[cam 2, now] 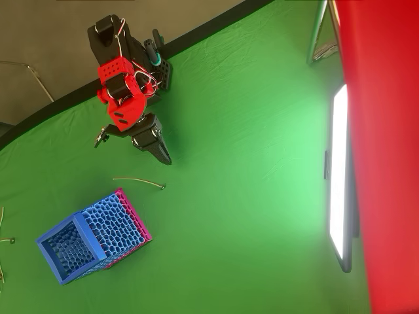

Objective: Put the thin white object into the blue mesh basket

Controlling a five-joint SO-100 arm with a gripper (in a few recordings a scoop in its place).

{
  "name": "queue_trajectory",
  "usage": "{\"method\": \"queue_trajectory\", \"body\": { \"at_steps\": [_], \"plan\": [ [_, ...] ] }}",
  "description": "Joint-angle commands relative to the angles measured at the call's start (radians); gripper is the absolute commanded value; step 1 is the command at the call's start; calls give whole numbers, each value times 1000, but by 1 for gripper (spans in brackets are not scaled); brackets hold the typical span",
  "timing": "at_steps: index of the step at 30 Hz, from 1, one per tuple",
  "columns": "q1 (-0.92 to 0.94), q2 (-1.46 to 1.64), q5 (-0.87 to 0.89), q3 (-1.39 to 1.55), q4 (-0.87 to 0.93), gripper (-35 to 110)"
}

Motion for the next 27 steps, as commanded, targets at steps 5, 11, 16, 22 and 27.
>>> {"method": "queue_trajectory", "body": {
  "at_steps": [5,11,16,22,27],
  "plan": [
    [-20,8,-29,8,6,1],
    [-26,8,-32,8,8,1],
    [-21,8,-38,6,12,1],
    [-29,8,-40,8,8,1],
    [-41,8,-46,8,5,1]
  ]
}}
